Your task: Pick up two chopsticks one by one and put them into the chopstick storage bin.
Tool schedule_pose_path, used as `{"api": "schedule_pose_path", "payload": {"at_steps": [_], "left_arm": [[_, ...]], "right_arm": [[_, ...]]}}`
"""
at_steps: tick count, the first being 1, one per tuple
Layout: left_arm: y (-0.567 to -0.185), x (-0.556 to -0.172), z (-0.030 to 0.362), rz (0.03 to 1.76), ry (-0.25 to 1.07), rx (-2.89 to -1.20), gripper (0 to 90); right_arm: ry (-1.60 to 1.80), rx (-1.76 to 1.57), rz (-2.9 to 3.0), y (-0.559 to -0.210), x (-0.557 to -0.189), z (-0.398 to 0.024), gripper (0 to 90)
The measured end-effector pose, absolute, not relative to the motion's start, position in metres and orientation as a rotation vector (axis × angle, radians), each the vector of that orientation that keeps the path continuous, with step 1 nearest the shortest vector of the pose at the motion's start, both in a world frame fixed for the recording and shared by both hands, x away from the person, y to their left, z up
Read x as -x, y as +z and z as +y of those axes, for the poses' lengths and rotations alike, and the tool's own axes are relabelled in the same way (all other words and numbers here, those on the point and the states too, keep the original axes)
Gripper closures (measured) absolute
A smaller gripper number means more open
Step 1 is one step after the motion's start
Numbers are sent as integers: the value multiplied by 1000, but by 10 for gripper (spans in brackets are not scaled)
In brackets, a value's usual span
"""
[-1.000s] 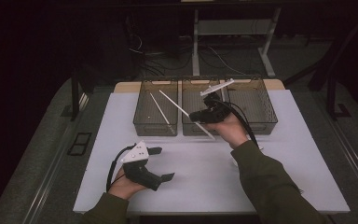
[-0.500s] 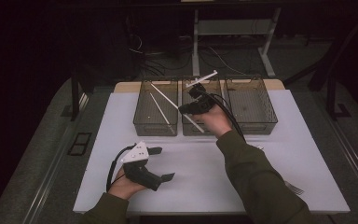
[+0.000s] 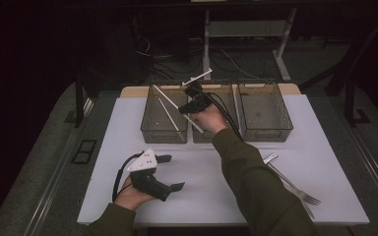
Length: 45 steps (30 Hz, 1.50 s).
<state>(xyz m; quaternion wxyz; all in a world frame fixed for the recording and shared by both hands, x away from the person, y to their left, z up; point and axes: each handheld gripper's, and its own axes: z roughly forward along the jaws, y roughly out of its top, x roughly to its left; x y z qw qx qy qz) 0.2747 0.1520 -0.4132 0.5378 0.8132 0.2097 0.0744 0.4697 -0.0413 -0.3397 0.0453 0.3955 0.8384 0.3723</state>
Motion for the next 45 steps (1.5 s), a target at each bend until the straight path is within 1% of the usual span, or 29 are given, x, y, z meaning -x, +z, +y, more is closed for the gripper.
{"api": "schedule_pose_path", "payload": {"at_steps": [17,28,30,33,37,42,45], "left_arm": [[-412,-274,151,487,170,-1936,0],[-412,-274,150,482,165,-1936,0],[-412,-274,150,478,166,-1938,0],[-412,-274,150,481,167,-1937,0],[-412,-274,150,480,170,-1942,0],[-413,-274,150,485,174,-1942,0],[-413,-275,150,479,179,-1948,0]], "right_arm": [[1050,-1309,2532,-354,-499,-6,839],[961,-1342,2537,-371,-505,10,828],[980,-1345,2533,-370,-505,9,763],[995,-1325,2541,-366,-503,8,721],[1039,-1290,2533,-358,-499,3,632],[1109,-1248,2524,-347,-490,-13,525],[1151,-1223,2510,-340,-484,-26,481]]}}
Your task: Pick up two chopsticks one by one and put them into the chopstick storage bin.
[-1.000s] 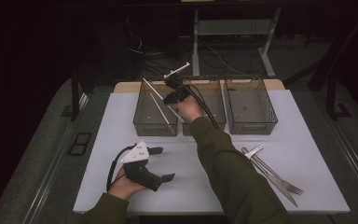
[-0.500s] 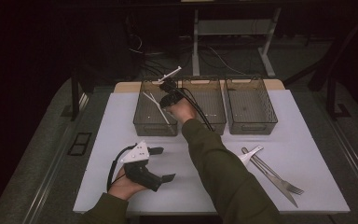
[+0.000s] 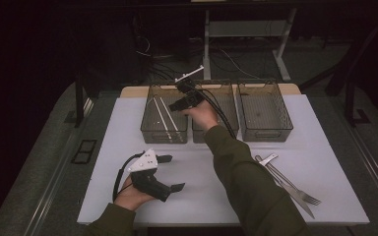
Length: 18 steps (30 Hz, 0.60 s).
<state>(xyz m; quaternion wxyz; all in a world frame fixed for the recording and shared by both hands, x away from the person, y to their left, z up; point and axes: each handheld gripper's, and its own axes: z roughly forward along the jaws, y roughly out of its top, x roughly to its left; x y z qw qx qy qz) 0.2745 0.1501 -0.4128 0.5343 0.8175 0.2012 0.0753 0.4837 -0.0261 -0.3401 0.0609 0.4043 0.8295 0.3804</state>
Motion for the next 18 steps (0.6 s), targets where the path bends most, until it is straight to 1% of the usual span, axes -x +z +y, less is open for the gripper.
{"api": "schedule_pose_path", "payload": {"at_steps": [8,18], "left_arm": [[-413,-275,150,482,182,-1959,0],[-414,-275,149,494,182,-1963,0]], "right_arm": [[1236,-1142,2514,-328,-465,-58,416],[1279,-1066,2523,-326,-440,-92,393]]}}
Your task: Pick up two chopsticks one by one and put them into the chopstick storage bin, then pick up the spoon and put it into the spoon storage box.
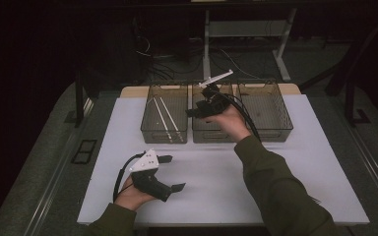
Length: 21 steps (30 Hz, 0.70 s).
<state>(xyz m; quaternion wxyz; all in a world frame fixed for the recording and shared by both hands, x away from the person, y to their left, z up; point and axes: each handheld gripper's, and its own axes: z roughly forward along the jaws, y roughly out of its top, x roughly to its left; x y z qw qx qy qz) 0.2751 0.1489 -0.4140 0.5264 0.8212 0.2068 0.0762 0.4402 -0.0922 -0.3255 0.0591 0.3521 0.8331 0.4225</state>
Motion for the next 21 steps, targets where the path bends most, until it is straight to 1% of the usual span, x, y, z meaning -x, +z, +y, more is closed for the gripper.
{"api": "schedule_pose_path", "payload": {"at_steps": [21], "left_arm": [[-414,-275,150,498,195,-1975,0]], "right_arm": [[1368,-992,2487,-323,-390,-149,374]]}}
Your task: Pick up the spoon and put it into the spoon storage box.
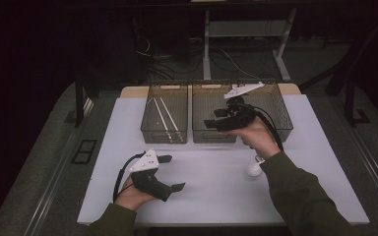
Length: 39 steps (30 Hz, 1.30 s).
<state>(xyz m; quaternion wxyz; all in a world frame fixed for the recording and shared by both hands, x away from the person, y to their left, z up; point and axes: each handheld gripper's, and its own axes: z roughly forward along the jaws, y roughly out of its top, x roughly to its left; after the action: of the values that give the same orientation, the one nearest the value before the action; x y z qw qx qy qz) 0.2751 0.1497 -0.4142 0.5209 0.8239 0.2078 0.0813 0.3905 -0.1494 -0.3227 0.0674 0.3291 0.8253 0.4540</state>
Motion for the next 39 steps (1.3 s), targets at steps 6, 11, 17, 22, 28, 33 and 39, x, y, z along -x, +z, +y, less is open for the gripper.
{"api": "schedule_pose_path", "payload": {"at_steps": [6,11,17,22,28,33,39], "left_arm": [[-414,-274,150,506,196,-1968,0],[-414,-275,151,510,197,-1965,0],[-415,-275,151,518,195,-1964,0],[-415,-275,151,518,196,-1968,0],[-415,-275,152,522,196,-1969,0],[-416,-275,152,524,192,-1965,0],[-416,-275,152,520,189,-1971,0]], "right_arm": [[1384,-987,2478,-329,-374,-167,374],[1385,-1002,2456,-336,-363,-186,384],[1354,-1020,2431,-346,-351,-213,431],[1320,-1057,2416,-356,-345,-236,494],[1263,-1124,2417,-371,-343,-262,631],[1187,-1159,2429,-383,-344,-278,742],[1086,-1160,2427,-392,-342,-292,825]]}}
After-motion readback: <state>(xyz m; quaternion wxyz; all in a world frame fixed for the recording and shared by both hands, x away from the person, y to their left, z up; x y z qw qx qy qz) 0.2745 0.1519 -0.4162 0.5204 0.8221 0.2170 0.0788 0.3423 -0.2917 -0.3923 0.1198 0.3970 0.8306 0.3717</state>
